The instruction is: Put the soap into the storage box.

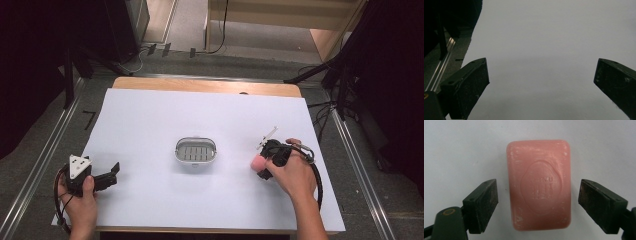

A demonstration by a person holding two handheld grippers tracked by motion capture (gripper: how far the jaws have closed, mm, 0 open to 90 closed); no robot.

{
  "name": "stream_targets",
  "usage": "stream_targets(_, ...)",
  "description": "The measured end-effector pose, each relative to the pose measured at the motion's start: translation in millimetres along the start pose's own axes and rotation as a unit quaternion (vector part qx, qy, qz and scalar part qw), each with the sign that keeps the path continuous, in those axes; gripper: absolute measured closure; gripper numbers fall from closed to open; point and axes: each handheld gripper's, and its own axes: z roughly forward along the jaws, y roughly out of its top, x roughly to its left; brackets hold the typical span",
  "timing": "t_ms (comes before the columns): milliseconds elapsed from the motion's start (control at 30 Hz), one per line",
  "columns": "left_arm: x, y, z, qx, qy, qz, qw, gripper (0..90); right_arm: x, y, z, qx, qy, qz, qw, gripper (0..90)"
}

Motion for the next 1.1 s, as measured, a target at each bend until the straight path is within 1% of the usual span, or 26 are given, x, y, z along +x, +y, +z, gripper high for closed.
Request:
stream_targets(67,-0.1,0.0,0.2,0.000,0.001,0.000,1.0000,0.1,0.2,0.6,0.3,0.002,0.001,0.000,1.0000,20.5)
stream_targets(133,-0.4,0.1,0.2,0.000,0.001,0.000,1.0000,0.1,-0.2,1.5,1.7,0.002,0.003,-0.001,1.0000,24.0)
stream_targets(200,-0.4,0.1,0.0,0.001,0.002,0.002,1.0000,0.1,-0.3,2.6,3.7,0.006,0.004,0.007,0.9999,28.2)
stream_targets(333,-0.7,0.0,0.2,0.000,0.001,0.003,1.0000,0.1,-0.6,4.1,6.8,0.008,0.002,0.009,0.9999,29.6)
stream_targets(400,-0.6,0.0,0.1,0.000,0.001,0.003,1.0000,0.1,-0.1,5.4,6.0,0.010,0.001,0.013,0.9999,31.4)
stream_targets(467,-0.7,0.0,0.2,0.000,0.001,0.003,1.0000,0.1,-0.5,7.0,5.7,0.007,0.000,0.009,0.9999,33.2)
stream_targets(567,-0.7,0.1,0.2,0.000,0.001,0.003,1.0000,0.1,-0.4,9.3,6.8,0.012,-0.003,0.012,0.9999,36.5)
stream_targets(767,-0.6,0.0,0.2,0.000,0.001,0.003,1.0000,0.1,-2.1,10.8,7.9,0.013,0.000,0.008,0.9999,37.7)
stream_targets(833,-0.7,0.0,0.0,0.000,0.000,0.003,1.0000,0.1,-2.8,10.0,7.8,0.011,0.000,0.013,0.9999,37.8)
stream_targets(967,-0.7,0.0,0.1,0.000,0.000,0.003,1.0000,0.1,-3.6,9.5,7.7,0.013,-0.001,0.013,0.9998,38.0)
stream_targets(1100,-0.8,0.0,0.1,0.000,0.001,0.003,1.0000,0.1,-4.8,8.6,8.1,0.012,0.003,0.013,0.9998,38.0)
